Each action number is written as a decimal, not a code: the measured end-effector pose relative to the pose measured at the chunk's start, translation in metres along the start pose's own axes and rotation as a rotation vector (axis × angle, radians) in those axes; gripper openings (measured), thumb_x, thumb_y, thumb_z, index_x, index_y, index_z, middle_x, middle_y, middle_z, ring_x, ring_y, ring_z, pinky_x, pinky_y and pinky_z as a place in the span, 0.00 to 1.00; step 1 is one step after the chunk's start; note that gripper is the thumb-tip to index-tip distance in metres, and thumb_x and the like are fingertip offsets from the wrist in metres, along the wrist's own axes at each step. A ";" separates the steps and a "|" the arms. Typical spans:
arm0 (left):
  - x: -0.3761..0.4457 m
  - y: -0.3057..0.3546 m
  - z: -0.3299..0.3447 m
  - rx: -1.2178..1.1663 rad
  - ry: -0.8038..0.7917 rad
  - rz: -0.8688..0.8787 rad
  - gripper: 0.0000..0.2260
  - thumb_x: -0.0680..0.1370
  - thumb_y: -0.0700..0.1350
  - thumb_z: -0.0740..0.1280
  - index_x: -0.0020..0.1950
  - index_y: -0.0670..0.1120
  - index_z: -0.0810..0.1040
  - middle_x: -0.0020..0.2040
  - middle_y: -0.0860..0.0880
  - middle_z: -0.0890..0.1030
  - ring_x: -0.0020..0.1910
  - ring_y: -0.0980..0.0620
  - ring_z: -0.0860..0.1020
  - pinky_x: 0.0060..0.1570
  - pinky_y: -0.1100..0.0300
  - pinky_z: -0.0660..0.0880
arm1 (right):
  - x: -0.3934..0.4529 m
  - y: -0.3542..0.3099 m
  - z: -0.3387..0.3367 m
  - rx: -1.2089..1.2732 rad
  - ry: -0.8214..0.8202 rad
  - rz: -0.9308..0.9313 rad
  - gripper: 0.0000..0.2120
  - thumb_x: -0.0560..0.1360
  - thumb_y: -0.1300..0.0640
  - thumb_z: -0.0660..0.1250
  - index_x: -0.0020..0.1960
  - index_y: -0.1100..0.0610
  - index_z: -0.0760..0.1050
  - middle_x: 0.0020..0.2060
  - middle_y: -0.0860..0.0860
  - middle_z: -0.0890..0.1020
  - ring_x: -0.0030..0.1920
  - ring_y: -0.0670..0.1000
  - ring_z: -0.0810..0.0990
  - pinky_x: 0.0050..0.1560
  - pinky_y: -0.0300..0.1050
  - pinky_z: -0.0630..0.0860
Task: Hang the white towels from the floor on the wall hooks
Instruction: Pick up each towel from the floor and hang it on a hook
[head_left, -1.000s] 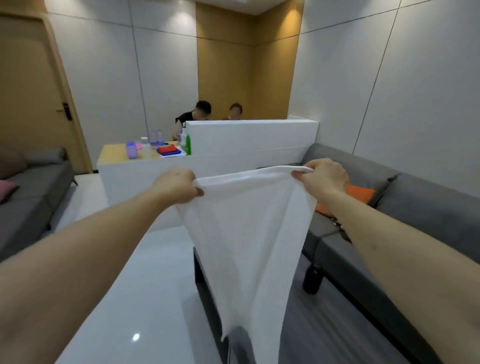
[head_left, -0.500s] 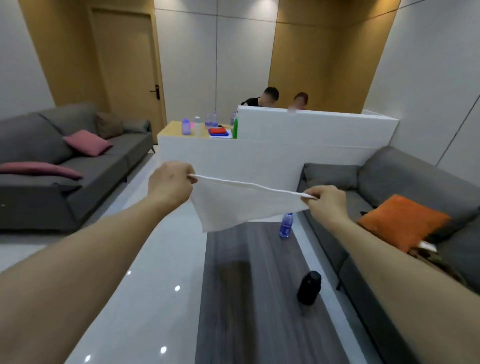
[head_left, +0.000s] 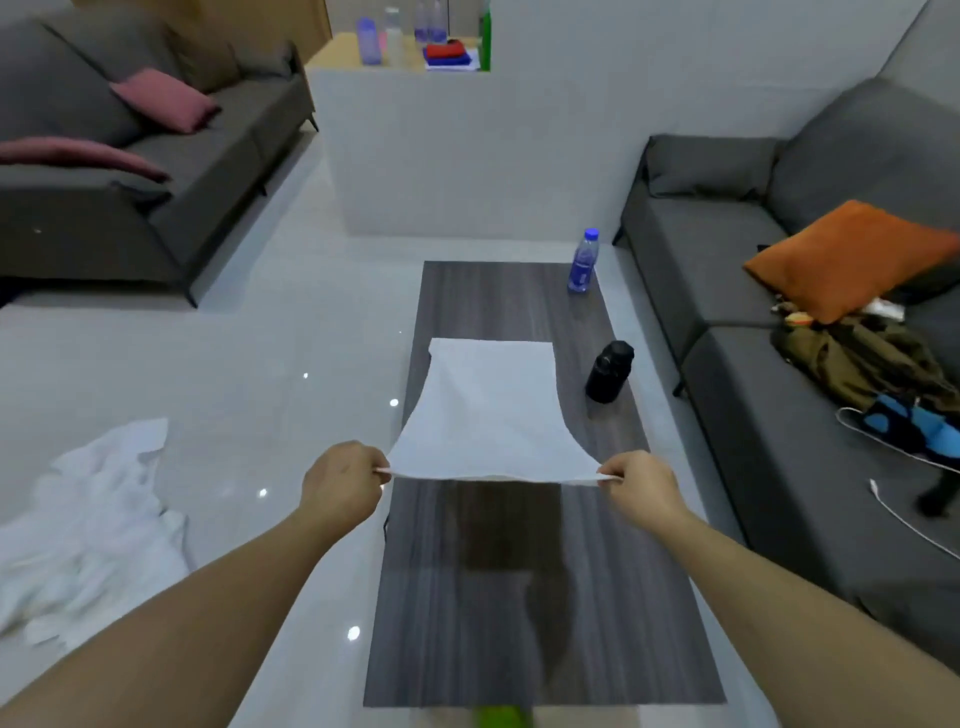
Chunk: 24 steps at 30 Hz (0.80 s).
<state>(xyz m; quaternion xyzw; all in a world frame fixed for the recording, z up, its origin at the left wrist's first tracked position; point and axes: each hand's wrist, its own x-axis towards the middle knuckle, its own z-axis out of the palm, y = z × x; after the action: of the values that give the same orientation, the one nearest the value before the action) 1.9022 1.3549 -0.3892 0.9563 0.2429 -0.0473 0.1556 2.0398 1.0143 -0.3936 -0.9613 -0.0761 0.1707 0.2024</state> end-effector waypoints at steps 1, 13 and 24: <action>-0.016 -0.005 0.012 0.003 -0.020 -0.008 0.08 0.77 0.45 0.66 0.45 0.55 0.84 0.39 0.55 0.79 0.37 0.54 0.74 0.35 0.61 0.67 | -0.016 0.009 0.011 -0.007 -0.017 0.017 0.10 0.74 0.60 0.66 0.49 0.50 0.85 0.44 0.53 0.85 0.46 0.55 0.81 0.43 0.44 0.76; -0.138 -0.048 0.066 0.009 -0.163 0.021 0.04 0.76 0.49 0.68 0.46 0.52 0.82 0.39 0.53 0.79 0.38 0.51 0.77 0.38 0.59 0.75 | -0.157 0.060 0.086 -0.009 0.024 0.103 0.09 0.75 0.62 0.67 0.44 0.50 0.84 0.38 0.48 0.83 0.39 0.47 0.79 0.40 0.44 0.81; 0.002 -0.033 0.068 -0.039 -0.133 -0.037 0.10 0.80 0.53 0.62 0.46 0.51 0.81 0.40 0.51 0.81 0.42 0.48 0.78 0.41 0.56 0.75 | 0.001 0.030 0.071 -0.006 0.047 0.077 0.08 0.75 0.60 0.66 0.44 0.50 0.82 0.33 0.46 0.80 0.34 0.47 0.77 0.35 0.47 0.80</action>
<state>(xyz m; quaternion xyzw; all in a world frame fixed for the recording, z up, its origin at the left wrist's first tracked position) 1.8874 1.3618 -0.4626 0.9432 0.2507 -0.1089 0.1889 2.0173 1.0131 -0.4668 -0.9679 -0.0348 0.1553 0.1947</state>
